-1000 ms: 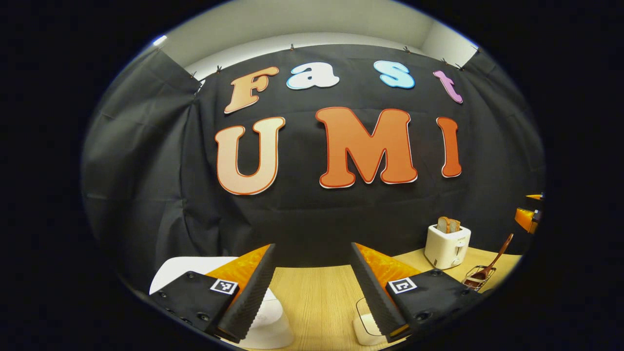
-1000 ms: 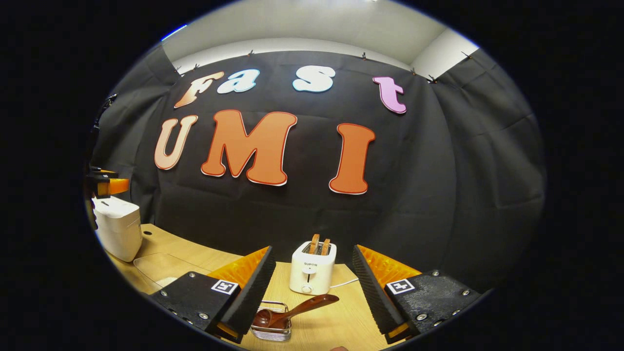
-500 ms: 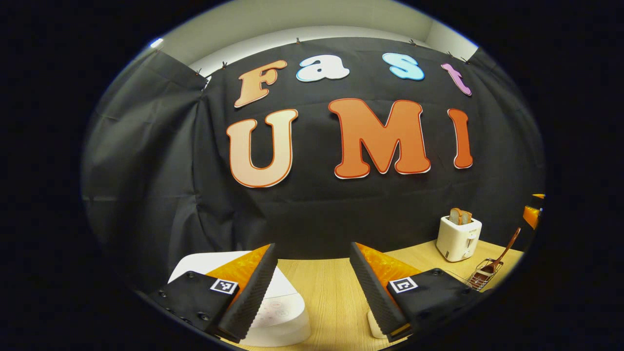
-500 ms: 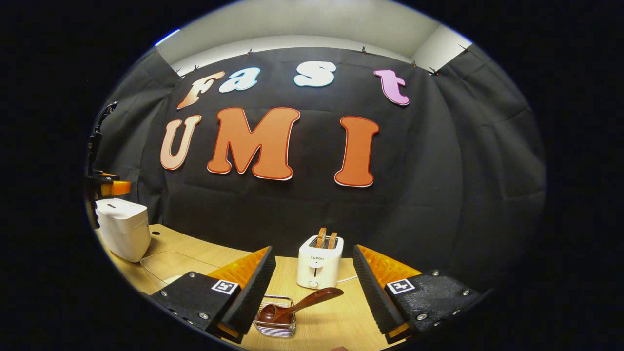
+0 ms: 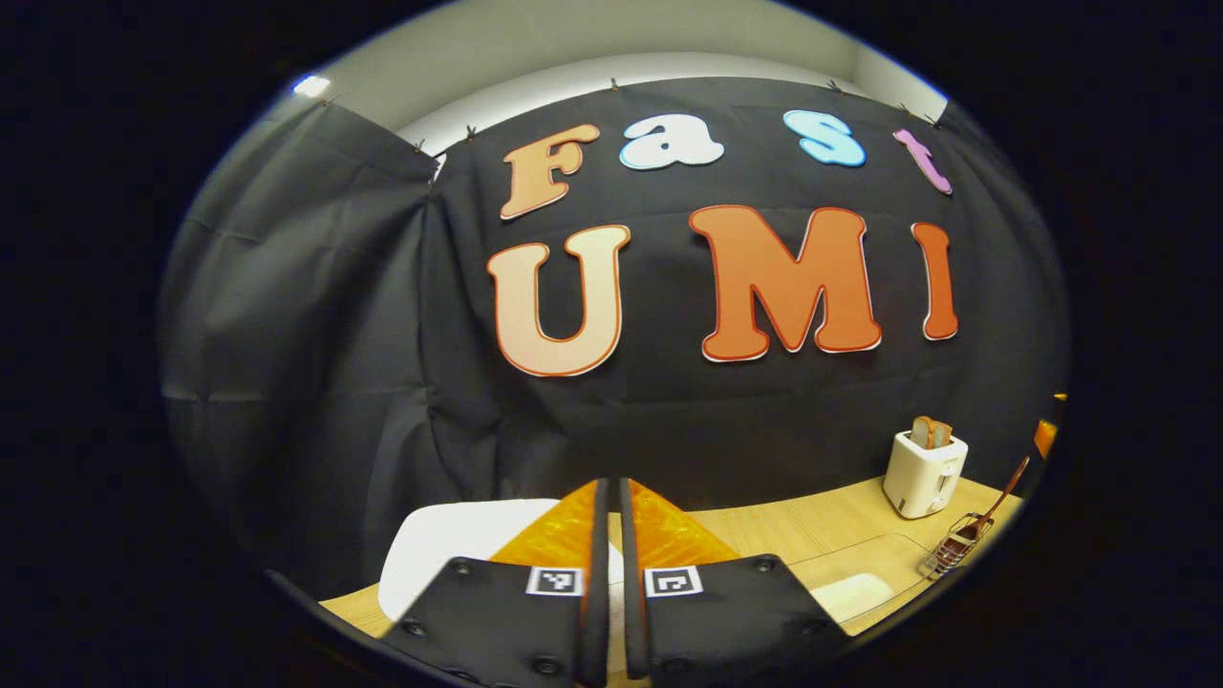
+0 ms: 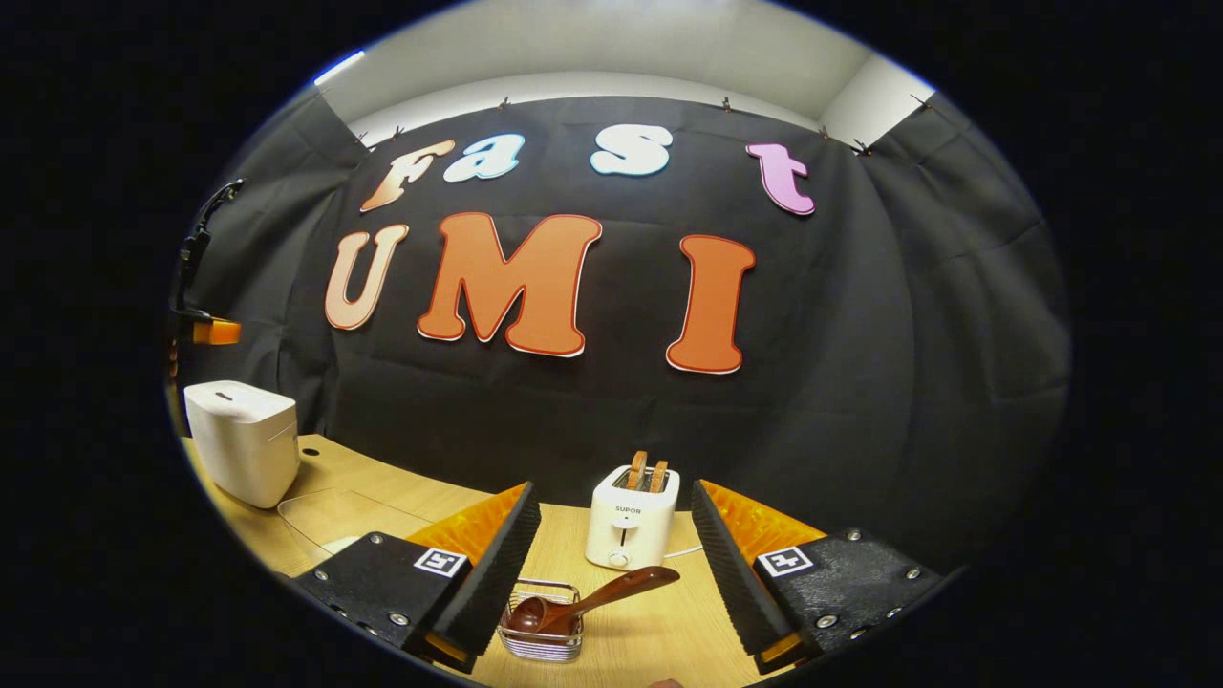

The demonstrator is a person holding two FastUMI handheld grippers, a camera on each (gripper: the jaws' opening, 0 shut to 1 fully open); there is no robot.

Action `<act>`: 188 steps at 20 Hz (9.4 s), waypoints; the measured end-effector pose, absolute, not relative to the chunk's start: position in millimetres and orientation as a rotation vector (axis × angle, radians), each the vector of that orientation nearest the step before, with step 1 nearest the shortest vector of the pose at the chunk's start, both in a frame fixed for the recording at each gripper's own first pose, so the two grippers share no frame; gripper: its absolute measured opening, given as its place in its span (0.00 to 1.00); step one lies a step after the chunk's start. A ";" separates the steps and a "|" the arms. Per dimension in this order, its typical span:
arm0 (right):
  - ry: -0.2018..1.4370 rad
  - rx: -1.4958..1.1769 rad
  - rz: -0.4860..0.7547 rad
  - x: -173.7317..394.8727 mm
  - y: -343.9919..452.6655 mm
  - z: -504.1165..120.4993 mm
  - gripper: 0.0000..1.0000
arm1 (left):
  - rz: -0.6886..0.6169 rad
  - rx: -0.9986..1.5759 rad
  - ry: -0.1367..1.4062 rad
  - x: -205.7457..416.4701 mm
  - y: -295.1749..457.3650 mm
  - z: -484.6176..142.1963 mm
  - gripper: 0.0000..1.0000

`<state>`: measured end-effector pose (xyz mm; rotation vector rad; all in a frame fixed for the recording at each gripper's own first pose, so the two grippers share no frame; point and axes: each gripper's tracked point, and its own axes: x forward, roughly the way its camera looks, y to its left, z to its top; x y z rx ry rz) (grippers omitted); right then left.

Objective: Close the left gripper, press the button to open the rice cooker; take a wooden spoon from the chopstick holder with the right hand, scoop a spoonful of rice and pour it into the rice cooker, then put the wooden spoon back into the chopstick holder.

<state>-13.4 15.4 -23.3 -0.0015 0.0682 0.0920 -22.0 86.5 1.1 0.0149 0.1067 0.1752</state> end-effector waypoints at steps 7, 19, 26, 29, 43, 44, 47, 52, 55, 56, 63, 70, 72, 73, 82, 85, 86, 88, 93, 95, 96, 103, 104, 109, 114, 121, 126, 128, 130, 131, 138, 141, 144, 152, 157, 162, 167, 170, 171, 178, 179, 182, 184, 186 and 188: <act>0.088 -0.016 0.089 -16.5 12.2 -30.5 0.95 | 0.282 -0.028 0.191 -24.9 132.9 -0.8 0.04; 0.130 0.004 0.053 -20.3 -8.2 -49.9 0.95 | 0.316 -0.122 0.504 -18.0 168.8 -87.0 0.04; 0.177 0.056 0.052 -22.2 -15.1 -71.9 0.95 | 0.348 -0.269 0.602 -19.7 171.2 -125.3 0.04; 0.200 0.059 0.058 -22.2 -13.9 -80.0 0.95 | 0.349 -0.266 0.614 -23.8 170.2 -124.3 0.04; 0.352 0.225 0.070 -3.5 -5.6 -126.3 0.93 | 0.394 -0.121 0.387 -9.0 183.4 -52.2 0.05; 0.376 0.243 0.055 -2.1 -5.4 -135.2 0.93 | 0.411 -0.112 0.368 -10.1 186.8 -44.8 0.04; 0.390 0.330 0.076 1.4 3.7 -142.9 0.88 | 0.403 -0.107 0.291 -12.5 186.7 -22.3 0.05; 0.358 0.457 0.096 13.0 5.3 -137.1 0.62 | 0.403 -0.115 0.300 -19.2 189.2 -31.3 0.04; 0.357 0.595 0.110 17.0 10.2 -133.7 0.40 | 0.370 -0.090 0.263 -20.0 180.9 -32.7 0.05; 0.366 0.645 0.114 17.8 12.4 -134.6 0.36 | 0.352 -0.077 0.255 -20.2 175.3 -34.6 0.04; 0.353 0.694 0.098 5.8 14.5 -131.5 0.22 | 0.298 -0.013 0.259 -21.9 155.5 -43.7 0.05; 0.360 0.638 0.105 -6.1 18.2 -126.1 0.19 | 0.255 -0.015 0.314 -24.0 135.5 -70.8 0.04; 0.355 0.619 0.103 -7.6 17.3 -124.7 0.19 | 0.250 -0.008 0.316 -24.1 134.6 -73.6 0.04; 0.359 0.622 0.091 -6.5 16.0 -125.3 0.19 | 0.243 -0.003 0.306 -24.2 134.3 -73.3 0.04; 0.369 0.575 0.072 -1.0 28.8 -107.8 0.12 | 0.218 0.017 0.251 -32.2 127.5 -70.0 0.04; 0.322 0.548 0.070 4.1 30.1 -87.4 0.12 | 0.213 0.024 0.250 -31.1 127.9 -72.8 0.04; 0.302 0.539 0.072 3.7 32.4 -77.5 0.12 | 0.213 0.025 0.249 -30.3 127.9 -74.5 0.04; 0.256 0.518 0.076 7.4 36.7 -56.1 0.12 | 0.207 0.019 0.249 -28.7 126.8 -76.7 0.04; 0.159 0.492 0.157 9.8 68.1 -4.1 0.12 | 0.201 0.003 0.233 -16.4 125.8 -78.8 0.04; 0.130 0.499 0.206 11.5 87.5 13.5 0.12 | 0.197 -0.002 0.220 -26.2 126.4 -75.3 0.05; 0.119 0.502 0.228 12.3 95.4 18.7 0.12 | 0.198 -0.003 0.213 -26.7 126.3 -73.0 0.04; 0.145 0.456 0.379 12.3 166.1 16.3 0.12 | 0.208 -0.006 0.171 -27.5 133.0 -64.8 0.67; 0.160 0.437 0.396 12.3 174.3 10.2 0.17 | 0.211 -0.006 0.163 -28.5 134.5 -62.8 0.68; 0.223 0.349 0.430 15.1 205.7 -22.1 0.12 | 0.208 -0.036 0.121 -30.7 135.7 -57.6 0.67; 0.267 0.219 0.427 18.2 227.8 -56.2 0.12 | 0.215 -0.040 0.139 -34.8 138.3 -66.9 0.71; 0.333 0.112 0.446 12.3 248.7 -87.9 0.12 | 0.234 -0.052 0.146 -35.8 145.9 -74.1 0.68; 0.392 0.215 0.465 1.5 270.8 -91.3 0.12 | 0.260 -0.057 0.163 -41.0 154.5 -81.7 0.68; 0.420 0.250 0.491 -5.7 282.3 -91.6 0.12 | 0.270 -0.062 0.160 -43.1 160.0 -83.7 0.71; 0.446 0.290 0.485 -7.2 285.8 -92.9 0.12 | 0.289 -0.062 0.145 -46.6 168.2 -81.1 0.68; 0.462 0.330 0.487 -7.6 287.0 -91.1 0.12 | 0.296 -0.064 0.134 -48.2 171.3 -78.7 0.71; 0.600 0.623 0.449 -2.1 290.2 -98.9 0.12 | 0.309 -0.048 0.115 -56.6 180.0 -78.9 0.67; 0.610 0.666 0.431 -0.4 286.2 -100.9 0.12 | 0.322 -0.022 0.125 -58.4 183.8 -84.5 0.68; 0.620 0.697 0.419 0.8 283.9 -103.0 0.12 | 0.318 -0.016 0.125 -56.7 184.4 -84.2 0.67; 0.645 0.804 0.406 5.4 274.2 -109.1 0.12 | 0.322 -0.026 0.125 -57.2 183.5 -86.2 0.67; 0.664 0.918 0.375 10.6 261.8 -120.2 0.12 | 0.315 -0.028 0.123 -58.3 179.2 -83.4 0.71; 0.657 0.926 0.377 9.4 262.9 -118.5 0.12 | 0.310 -0.029 0.131 -57.0 175.2 -84.7 0.70; 0.692 1.034 0.378 10.6 260.9 -120.1 0.12 | 0.312 -0.037 0.138 -58.5 174.3 -85.7 0.71; 0.717 1.116 0.373 10.4 262.4 -122.7 0.12 | 0.317 -0.036 0.140 -60.5 174.6 -85.8 0.70; 0.723 1.139 0.368 11.3 260.0 -124.6 0.12 | 0.316 -0.035 0.138 -60.8 174.8 -84.9 0.70; 0.686 1.248 0.329 25.5 234.5 -114.8 0.12 | 0.345 -0.037 0.165 -65.1 184.9 -93.2 0.67; 0.679 1.271 0.325 27.9 230.0 -111.8 0.12 | 0.349 -0.035 0.164 -66.2 186.1 -92.1 0.67; 0.643 1.361 0.286 38.0 211.8 -103.2 0.12 | 0.350 -0.026 0.155 -68.2 185.0 -89.1 0.71; 0.620 1.406 0.258 44.7 201.1 -97.8 0.12 | 0.351 -0.023 0.150 -68.4 185.6 -87.4 0.71; 0.597 1.446 0.236 50.4 191.2 -91.0 0.12 | 0.352 -0.027 0.147 -69.9 185.9 -85.8 0.70; 0.607 1.502 0.245 55.2 189.8 -85.8 0.12 | 0.354 -0.033 0.147 -70.6 187.2 -86.2 0.71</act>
